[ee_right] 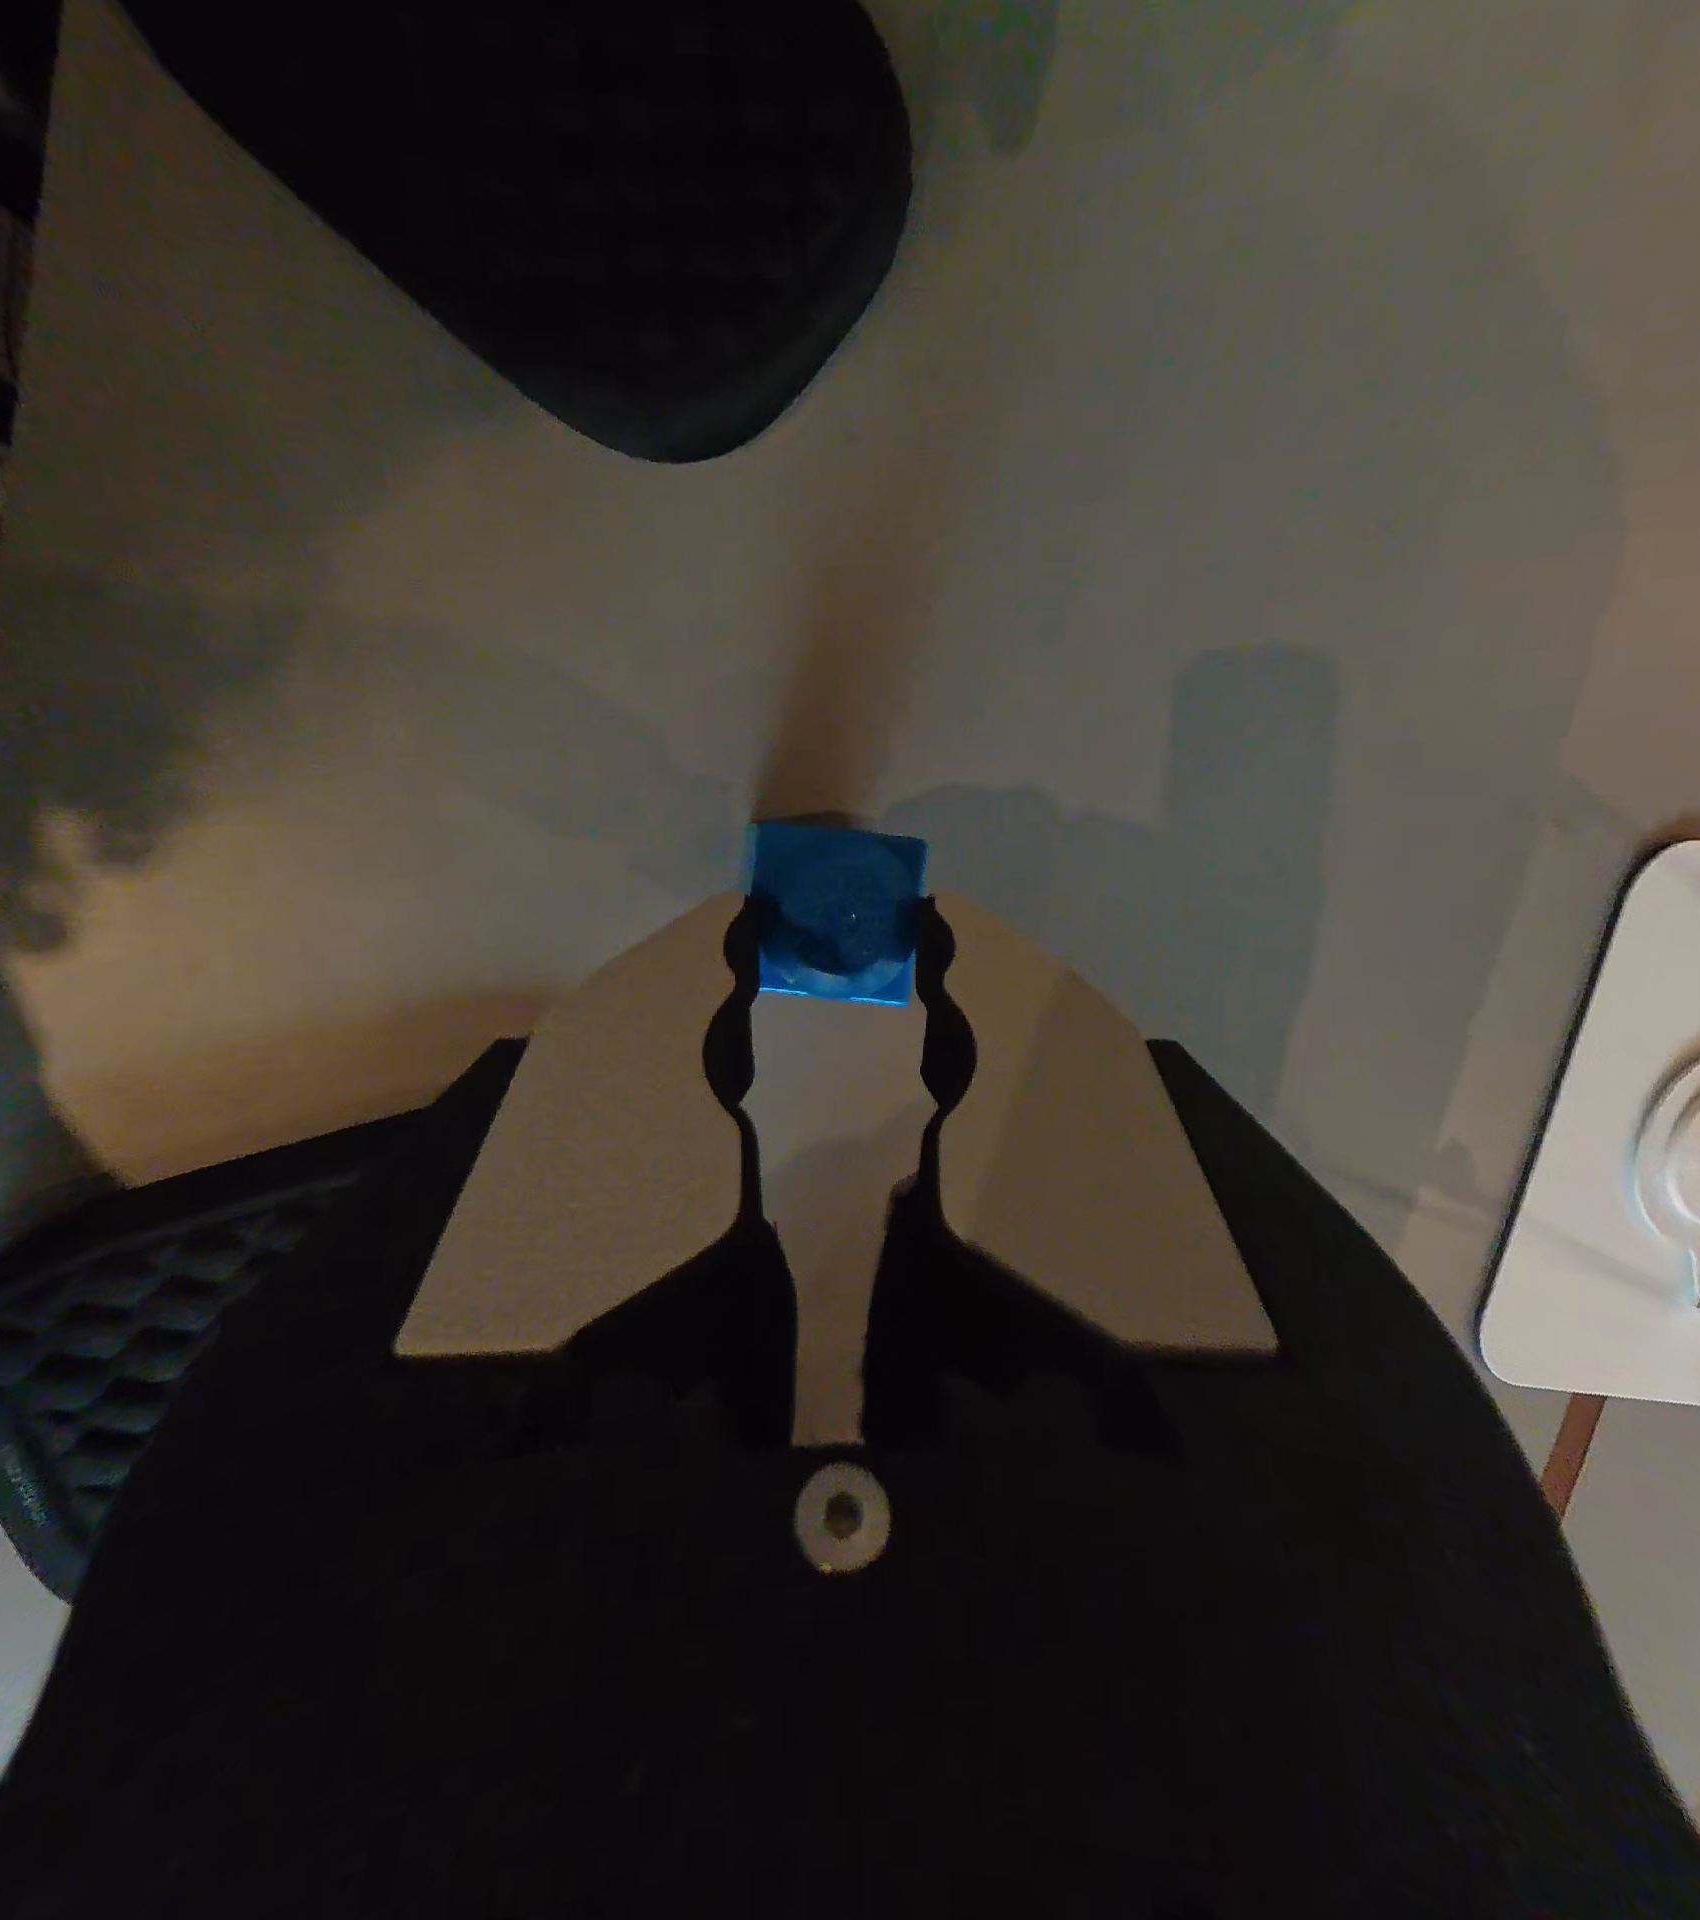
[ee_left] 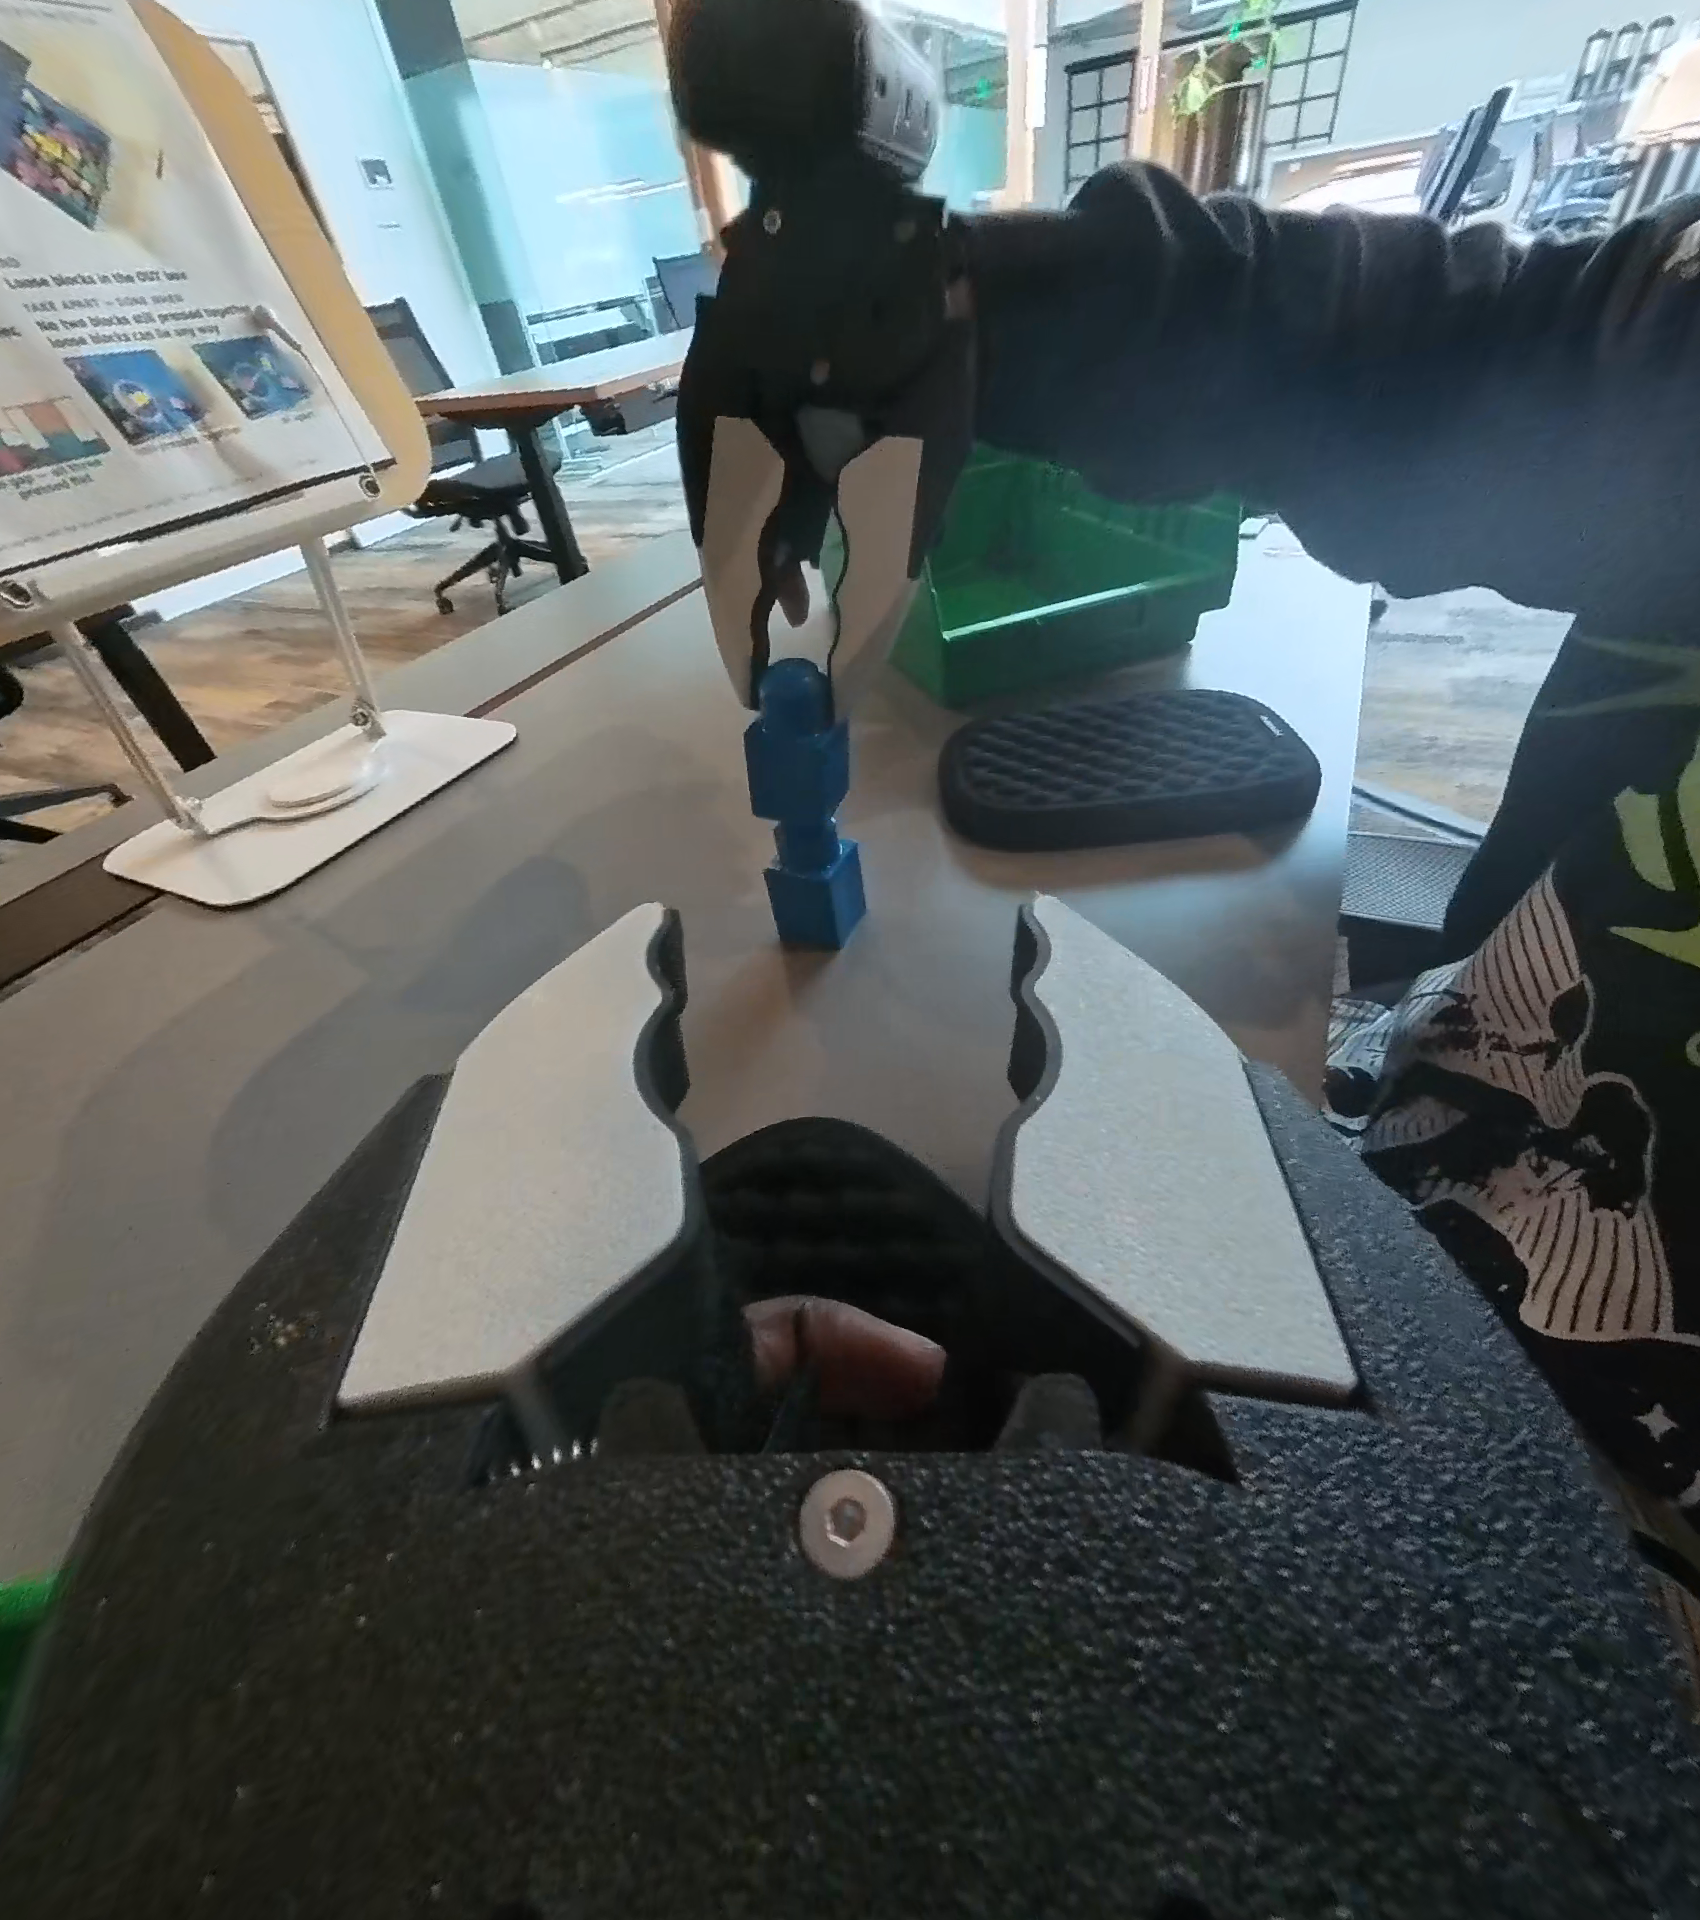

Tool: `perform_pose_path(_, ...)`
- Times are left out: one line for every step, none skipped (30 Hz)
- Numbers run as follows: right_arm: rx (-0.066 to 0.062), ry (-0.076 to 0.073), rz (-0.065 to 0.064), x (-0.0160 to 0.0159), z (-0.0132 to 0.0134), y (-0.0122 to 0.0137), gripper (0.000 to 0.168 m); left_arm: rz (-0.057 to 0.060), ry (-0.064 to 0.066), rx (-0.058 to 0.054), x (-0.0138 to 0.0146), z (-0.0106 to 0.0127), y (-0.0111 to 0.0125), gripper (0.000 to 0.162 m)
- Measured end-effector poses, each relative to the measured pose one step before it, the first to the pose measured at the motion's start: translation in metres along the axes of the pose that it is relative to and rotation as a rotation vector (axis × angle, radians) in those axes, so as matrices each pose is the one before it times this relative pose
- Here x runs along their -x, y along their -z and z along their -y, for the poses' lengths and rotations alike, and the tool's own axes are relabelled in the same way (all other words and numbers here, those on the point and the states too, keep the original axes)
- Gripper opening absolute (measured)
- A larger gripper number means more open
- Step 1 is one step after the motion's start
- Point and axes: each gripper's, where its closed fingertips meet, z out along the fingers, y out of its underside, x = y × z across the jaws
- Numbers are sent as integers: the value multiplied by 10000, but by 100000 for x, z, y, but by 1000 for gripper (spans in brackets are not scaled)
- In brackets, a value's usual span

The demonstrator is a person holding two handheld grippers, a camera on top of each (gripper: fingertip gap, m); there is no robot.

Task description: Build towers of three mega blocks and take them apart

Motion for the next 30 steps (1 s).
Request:
perform_pose_path(-2, 35, -25, -15, -57, -99, 28, -37, -63, 25, -132, -49, -32, 60)
perform_pose_path(-10, 21, -2, -8, -50, -99, 28, -30, -47, 33, -93, -73, -41, 60)
perform_pose_path(-32, 4, 10, -27, -20, -81, 28, -24, -15, 30, -59, -74, -49, 60)
perform_pose_path(-37, -34, 2, -59, -13, -96, 28, -22, 19, 20, -32, -58, -48, 60)
perform_pose_path(-28, -42, -14, -97, -28, -115, 28, -20, 30, 13, -27, -40, -58, 60)
perform_pose_path(-11, -21, 27, -15, -45, -119, 28, -11, 13, 16, -41, -52, -37, 60)
perform_pose_path(8, -12, 36, 14, -76, -142, 28, -3, -13, 28, -33, -65, -22, 60)
perform_pose_path(42, -8, 6, -14, -127, -144, 29, -2, -33, 41, -47, -88, -15, 60)
perform_pose_path(60, -2, 35, 36, -144, -164, 29, 0, -47, 50, -63, -95, -10, 60)
perform_pose_path(38, 3, 13, 0, -107, -162, 29, 2, -58, 45, -57, -79, -5, 60)
perform_pose_path(20, 0, 22, 31, -88, -159, 29, -6, -52, 22, -82, -17, -17, 60)
perform_pose_path(12, -28, 39, 45, -73, -172, 29, -23, -31, -3, -89, 29, -16, 60)
perform_pose_path(-59, -56, 1, -3, 24, -105, 28, -42, -18, -12, -114, 51, -28, 60)
perform_pose_path(-68, -85, 26, 24, 57, -2, 28, -51, -25, -14, -122, 44, -32, 60)
perform_pose_path(-2, -38, -19, -24, -50, 7, 28, -50, -40, -9, -107, 11, -54, 60)
perform_pose_path(-13, -8, -32, -12, -42, 1, 28, -50, -46, 12, -98, -43, -66, 60)
perform_pose_path(-26, -14, -23, 14, -3, -5, 28, -45, -41, 37, -80, -83, -77, 60)
perform_pose_path(5, 17, -27, 14, -32, 5, 28, -24, -26, 53, -40, -100, -99, 60)
perform_pose_path(4, 21, -14, 18, 4, -14, 28, 8, 10, 46, 35, -81, -98, 60)
perform_pose_path(27, -42, -13, -3, 6, -27, 28, 33, 79, 27, 93, -32, -87, 60)
perform_pose_path(27, -85, -4, -14, 33, -61, 28, 38, 141, 7, 134, 1, -87, 60)
perform_pose_path(16, -103, 13, 2, 63, -68, 28, 28, 144, -19, 144, 17, -79, 60)
perform_pose_path(34, -141, 36, -12, 66, -69, 28, 19, 107, -33, 127, 20, -81, 60)
perform_pose_path(49, -113, 37, -2, 59, -69, 28, 20, 69, -12, 102, -22, -51, 60)
perform_pose_path(65, -67, 20, 1, 40, -46, 28, 20, 27, 22, 70, -56, -36, 60)
perform_pose_path(70, -82, 2, 5, 28, -25, 28, 12, -17, 31, 14, -50, -24, 60)
perform_pose_path(75, -85, -15, -18, -31, 3, 28, -4, -38, 16, -34, -11, -4, 60)
perform_pose_path(16, -92, -16, -53, -24, 8, 28, -22, -29, -12, -82, 43, 0, 60)
perform_pose_path(-70, -129, -9, -78, -12, 6, 28, -36, -14, -36, -104, 89, 8, 60)
perform_pose_path(-150, -160, 31, -47, 3, -2, 28, -41, -12, -32, -93, 71, 15, 60)
